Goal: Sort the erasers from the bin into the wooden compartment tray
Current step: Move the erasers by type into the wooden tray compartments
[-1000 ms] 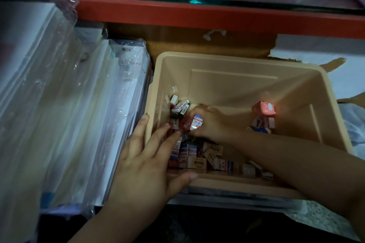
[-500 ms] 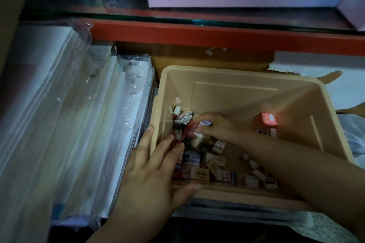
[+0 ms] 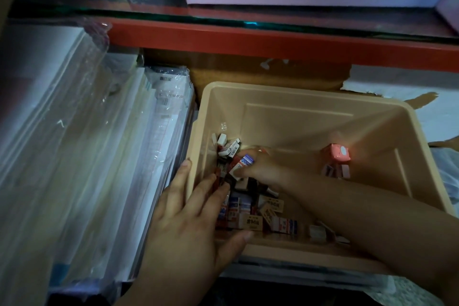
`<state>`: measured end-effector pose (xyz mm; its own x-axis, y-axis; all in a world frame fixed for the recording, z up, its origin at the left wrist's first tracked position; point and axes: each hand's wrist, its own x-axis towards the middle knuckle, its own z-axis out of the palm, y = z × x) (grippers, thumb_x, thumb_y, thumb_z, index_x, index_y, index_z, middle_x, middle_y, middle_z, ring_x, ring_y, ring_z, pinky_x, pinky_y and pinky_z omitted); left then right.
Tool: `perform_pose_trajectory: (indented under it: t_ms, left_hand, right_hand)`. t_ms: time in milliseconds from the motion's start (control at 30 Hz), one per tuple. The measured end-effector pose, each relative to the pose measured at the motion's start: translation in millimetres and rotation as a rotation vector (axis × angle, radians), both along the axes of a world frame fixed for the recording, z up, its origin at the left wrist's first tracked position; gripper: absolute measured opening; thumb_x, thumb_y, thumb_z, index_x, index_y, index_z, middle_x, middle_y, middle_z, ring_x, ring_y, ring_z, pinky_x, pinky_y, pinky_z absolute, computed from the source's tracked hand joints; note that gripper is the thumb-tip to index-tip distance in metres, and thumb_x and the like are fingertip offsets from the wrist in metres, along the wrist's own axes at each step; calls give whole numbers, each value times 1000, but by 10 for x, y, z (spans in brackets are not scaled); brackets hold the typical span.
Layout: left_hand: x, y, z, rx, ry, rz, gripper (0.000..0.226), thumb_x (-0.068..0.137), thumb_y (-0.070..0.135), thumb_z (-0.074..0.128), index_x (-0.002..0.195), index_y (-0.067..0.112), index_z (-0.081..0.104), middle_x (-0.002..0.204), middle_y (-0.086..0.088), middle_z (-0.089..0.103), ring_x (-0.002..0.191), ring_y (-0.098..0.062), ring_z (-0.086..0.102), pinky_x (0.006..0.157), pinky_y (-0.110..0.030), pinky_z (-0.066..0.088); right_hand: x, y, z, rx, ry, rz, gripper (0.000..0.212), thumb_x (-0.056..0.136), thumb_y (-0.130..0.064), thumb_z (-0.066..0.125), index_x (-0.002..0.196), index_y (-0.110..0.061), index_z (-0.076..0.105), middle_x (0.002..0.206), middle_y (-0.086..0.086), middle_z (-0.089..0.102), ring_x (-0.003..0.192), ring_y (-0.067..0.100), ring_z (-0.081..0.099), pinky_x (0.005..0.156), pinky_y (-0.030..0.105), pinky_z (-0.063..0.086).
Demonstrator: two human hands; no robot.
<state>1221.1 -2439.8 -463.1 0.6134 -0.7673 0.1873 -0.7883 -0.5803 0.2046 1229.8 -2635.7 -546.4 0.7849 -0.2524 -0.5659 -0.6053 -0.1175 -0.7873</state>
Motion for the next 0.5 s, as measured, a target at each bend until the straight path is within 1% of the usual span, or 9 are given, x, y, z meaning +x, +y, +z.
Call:
perform_pose_trajectory:
  t_ms: [100, 167, 233, 267, 300, 333, 400, 467, 500]
  left_hand:
    - [-3, 1, -8, -12, -28, -3, 81, 89, 64, 10, 98, 13, 72, 107, -6, 68, 120, -33, 35, 77, -56, 47]
    - [-10, 5, -24, -41, -43, -5, 80, 89, 65, 11, 96, 13, 72, 107, -7, 68, 120, -33, 35, 78, -54, 47]
    - [-8, 5, -36, -59, -52, -7, 80, 89, 65, 12, 96, 13, 72, 107, -7, 68, 120, -33, 35, 83, -49, 48]
    - [-8, 4, -44, -66, -57, -10, 80, 89, 65, 12, 97, 13, 72, 108, -7, 68, 121, -33, 35, 88, -44, 46]
    - [-9, 6, -52, -70, -59, -12, 80, 89, 65, 12, 98, 12, 71, 108, -8, 67, 121, -33, 34, 92, -42, 40]
    - [-10, 11, -57, -71, -63, -11, 80, 89, 65, 12, 99, 12, 71, 109, -8, 67, 122, -33, 33, 93, -41, 34]
    - [-14, 27, -62, -72, -74, 1, 80, 89, 65, 10, 100, 14, 71, 108, -8, 67, 122, -32, 32, 92, -39, 30]
    - [-21, 39, -56, -75, -97, 11, 80, 89, 65, 8, 100, 16, 70, 108, -7, 67, 120, -31, 33, 94, -41, 32]
    - [-27, 42, -28, -68, -108, 16, 78, 89, 64, 8, 101, 18, 69, 108, -6, 67, 119, -30, 34, 94, -42, 38]
  right_hand:
    - [-13, 23, -19, -54, -54, -72, 31, 68, 2, 71, 96, -10, 64, 88, 2, 56, 75, 10, 54, 68, 16, 45]
    - [-24, -24, 3, -99, -54, -103, 39, 65, -3, 74, 100, -16, 65, 91, -4, 55, 77, 6, 53, 65, 9, 45]
    - [-28, -109, 51, -138, 11, -38, 46, 62, -14, 78, 105, -25, 64, 99, -4, 60, 85, 9, 58, 80, 20, 52]
    - [-33, -149, 100, -105, 28, -18, 48, 63, -14, 78, 108, -25, 63, 104, -1, 61, 89, 13, 59, 84, 26, 52]
    - [-45, -172, 188, -45, 29, -14, 49, 68, -9, 75, 114, -18, 60, 108, 2, 59, 89, 15, 58, 81, 23, 53]
    - [-68, -185, 299, 23, 21, -20, 49, 73, -1, 70, 119, -10, 56, 108, 3, 56, 89, 15, 55, 72, 14, 52]
    - [-158, -245, 549, 94, -10, -25, 46, 79, 7, 60, 123, -1, 50, 104, 3, 51, 91, 14, 51, 59, 5, 46]
    - [-300, -307, 846, 141, -65, -34, 36, 79, 8, 58, 114, -3, 54, 97, 1, 55, 86, 13, 55, 62, 10, 49]
    - [-378, -316, 1010, 146, -90, -48, 30, 79, 6, 59, 106, -7, 56, 95, 2, 57, 85, 13, 56, 67, 15, 51]
